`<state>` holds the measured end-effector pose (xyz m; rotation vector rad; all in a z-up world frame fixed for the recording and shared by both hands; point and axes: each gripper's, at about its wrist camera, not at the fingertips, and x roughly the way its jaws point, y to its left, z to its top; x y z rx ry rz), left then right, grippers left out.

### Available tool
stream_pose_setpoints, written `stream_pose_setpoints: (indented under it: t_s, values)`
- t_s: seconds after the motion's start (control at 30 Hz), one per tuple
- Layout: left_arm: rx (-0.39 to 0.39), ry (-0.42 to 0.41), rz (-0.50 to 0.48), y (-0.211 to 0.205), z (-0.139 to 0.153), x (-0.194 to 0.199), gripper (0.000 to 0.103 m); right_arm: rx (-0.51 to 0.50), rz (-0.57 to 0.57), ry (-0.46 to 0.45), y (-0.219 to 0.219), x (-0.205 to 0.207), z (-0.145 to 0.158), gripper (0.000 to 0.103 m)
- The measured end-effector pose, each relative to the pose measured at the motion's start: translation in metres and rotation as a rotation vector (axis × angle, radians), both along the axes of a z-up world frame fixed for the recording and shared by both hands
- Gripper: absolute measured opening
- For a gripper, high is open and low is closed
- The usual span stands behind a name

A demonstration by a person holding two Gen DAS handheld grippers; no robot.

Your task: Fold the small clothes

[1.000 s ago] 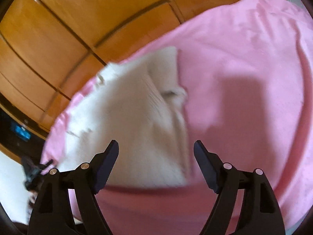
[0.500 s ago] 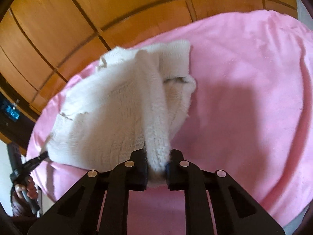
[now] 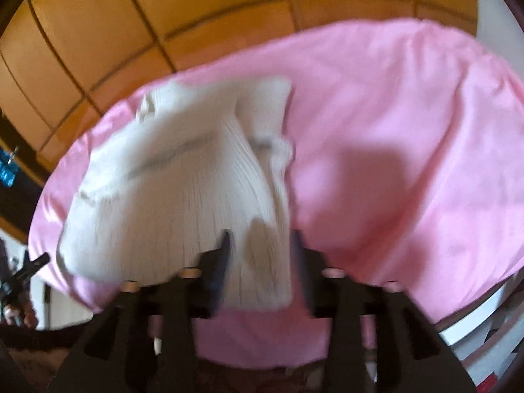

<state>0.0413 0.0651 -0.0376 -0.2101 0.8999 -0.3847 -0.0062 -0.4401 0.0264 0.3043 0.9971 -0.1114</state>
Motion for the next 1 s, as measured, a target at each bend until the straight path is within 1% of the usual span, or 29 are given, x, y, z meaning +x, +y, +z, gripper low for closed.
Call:
stream_pose_setpoints:
  t_s: [0.03,0.1,0.13,0.17,0.2,0.23,0.27,0.3,0.33,0.37,0.4,0.43,0.47,0.53,0.6,0.67,0.73,0.8,0.83,0.87,0.9,0.93,0.97,1.0]
  values:
    - [-0.011,-0.034,-0.044,-0.01,0.008,0.006,0.04,-0.005,0.027,-0.018,0.007,0.005,0.004,0.043]
    - [-0.005,-0.05,-0.099,-0.03,0.01,0.02,0.04,0.025,0.097,-0.039,0.029,0.025,0.004,0.043]
    - [0.011,-0.04,-0.148,-0.046,0.005,0.032,0.041,0.021,0.142,-0.035,0.044,0.037,-0.001,0.043]
    - [0.035,-0.035,-0.17,-0.057,0.001,0.039,0.041,0.004,0.171,-0.023,0.056,0.045,-0.006,0.043]
    - [0.059,-0.021,-0.19,-0.067,-0.004,0.046,0.043,-0.017,0.213,0.0,0.073,0.06,-0.017,0.043]
    - [0.073,0.006,-0.228,-0.079,-0.012,0.051,0.047,-0.017,0.227,0.015,0.083,0.069,-0.026,0.043]
    - [0.088,0.022,-0.246,-0.086,-0.019,0.056,0.047,-0.012,0.234,0.036,0.091,0.077,-0.034,0.043]
    - [0.124,0.041,-0.238,-0.093,-0.027,0.059,0.047,-0.008,0.25,0.074,0.098,0.087,-0.047,0.043]
    - [0.162,0.071,-0.259,-0.102,-0.037,0.065,0.045,-0.01,0.254,0.094,0.102,0.092,-0.057,0.035]
    - [0.184,0.082,-0.275,-0.106,-0.044,0.065,0.038,0.0,0.26,0.119,0.106,0.097,-0.068,0.027]
    - [0.203,0.08,-0.268,-0.109,-0.05,0.065,0.03,-0.003,0.271,0.124,0.108,0.094,-0.072,0.017]
    - [0.203,0.075,-0.274,-0.11,-0.054,0.063,0.021,-0.021,0.28,0.116,0.11,0.093,-0.072,0.006]
    - [0.189,0.062,-0.279,-0.112,-0.053,0.06,0.004,-0.025,0.282,0.106,0.109,0.092,-0.07,0.005]
    - [0.139,0.017,-0.268,-0.106,-0.044,0.054,0.004,-0.014,0.265,0.085,0.105,0.089,-0.061,0.003]
    - [0.117,-0.03,-0.247,-0.1,-0.034,0.051,0.004,-0.011,0.249,0.034,0.101,0.086,-0.044,0.003]
    - [0.058,-0.063,-0.214,-0.089,-0.02,0.052,0.004,0.002,0.24,-0.002,0.098,0.086,-0.033,0.003]
    - [0.037,-0.099,-0.18,-0.083,-0.012,0.055,0.004,-0.019,0.232,-0.038,0.098,0.089,-0.026,0.003]
    - [0.044,-0.1,-0.167,-0.089,-0.014,0.065,0.004,-0.041,0.218,-0.036,0.099,0.097,-0.031,0.003]
    - [0.055,-0.082,-0.16,-0.095,-0.019,0.073,0.004,-0.045,0.205,-0.024,0.098,0.102,-0.038,0.003]
    - [0.087,-0.054,-0.152,-0.103,-0.03,0.083,0.005,-0.058,0.201,-0.011,0.098,0.106,-0.045,0.003]
    - [0.128,-0.027,-0.135,-0.107,-0.04,0.088,0.006,-0.083,0.193,0.021,0.098,0.111,-0.059,0.003]
    - [0.187,0.05,-0.124,-0.114,-0.061,0.097,0.006,-0.086,0.185,0.049,0.097,0.114,-0.07,0.003]
    - [0.186,0.063,-0.119,-0.114,-0.069,0.1,0.006,-0.079,0.183,0.061,0.098,0.116,-0.081,0.003]
    - [0.175,0.037,-0.106,-0.112,-0.069,0.097,0.006,-0.093,0.183,0.034,0.1,0.113,-0.085,0.003]
